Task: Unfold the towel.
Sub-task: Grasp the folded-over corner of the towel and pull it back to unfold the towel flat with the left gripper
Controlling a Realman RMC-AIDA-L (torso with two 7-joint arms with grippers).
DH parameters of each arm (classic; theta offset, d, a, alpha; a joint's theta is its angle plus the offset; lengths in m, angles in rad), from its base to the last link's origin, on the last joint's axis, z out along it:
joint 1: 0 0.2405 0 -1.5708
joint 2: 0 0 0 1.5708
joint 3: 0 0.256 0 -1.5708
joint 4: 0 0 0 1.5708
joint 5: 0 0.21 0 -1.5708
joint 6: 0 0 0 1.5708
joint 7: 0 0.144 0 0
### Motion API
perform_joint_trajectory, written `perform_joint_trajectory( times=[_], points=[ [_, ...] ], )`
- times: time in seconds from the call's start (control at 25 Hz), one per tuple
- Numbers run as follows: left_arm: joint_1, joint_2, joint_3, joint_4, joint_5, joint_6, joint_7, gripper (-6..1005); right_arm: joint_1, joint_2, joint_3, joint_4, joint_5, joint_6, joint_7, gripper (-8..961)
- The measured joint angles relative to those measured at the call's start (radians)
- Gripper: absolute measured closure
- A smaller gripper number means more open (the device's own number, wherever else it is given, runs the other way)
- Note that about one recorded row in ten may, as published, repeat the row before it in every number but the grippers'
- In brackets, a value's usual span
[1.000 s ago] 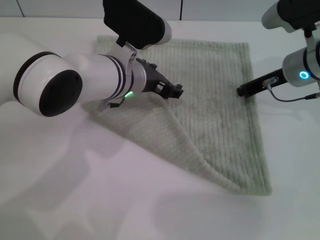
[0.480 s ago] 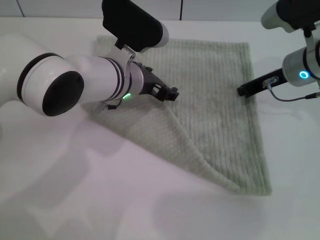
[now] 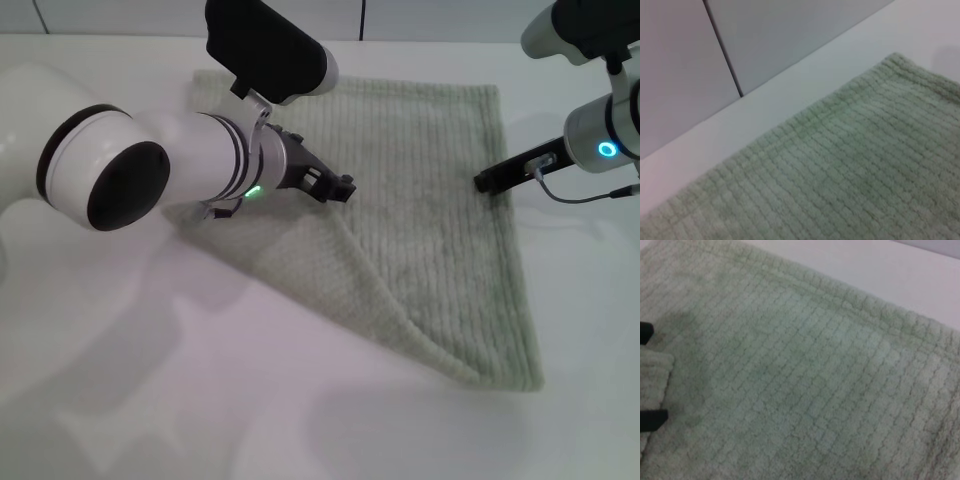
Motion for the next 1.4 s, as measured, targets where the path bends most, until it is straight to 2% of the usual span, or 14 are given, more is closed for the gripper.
perform_joint_trajectory(
  times=[0.2, 0.44, 1.4],
  points=[
    [-0.012, 0.000, -0.005, 0.019, 0.007, 0.014, -0.002, 156, 0.000, 0.000, 0.000, -0.002, 0.000, 0.000, 0.000, 946],
    [-0.066, -0.001, -0.001, 0.092, 0.008, 0.003, -0.025, 157, -0.002, 0.000, 0.000, -0.003, 0.000, -0.001, 0.000, 945],
    [-0.074, 0.001, -0.006, 0.092, 0.008, -0.038, -0.025, 163, -0.002, 0.000, -0.010, -0.005, 0.000, 0.000, 0.002, 944]
  ],
)
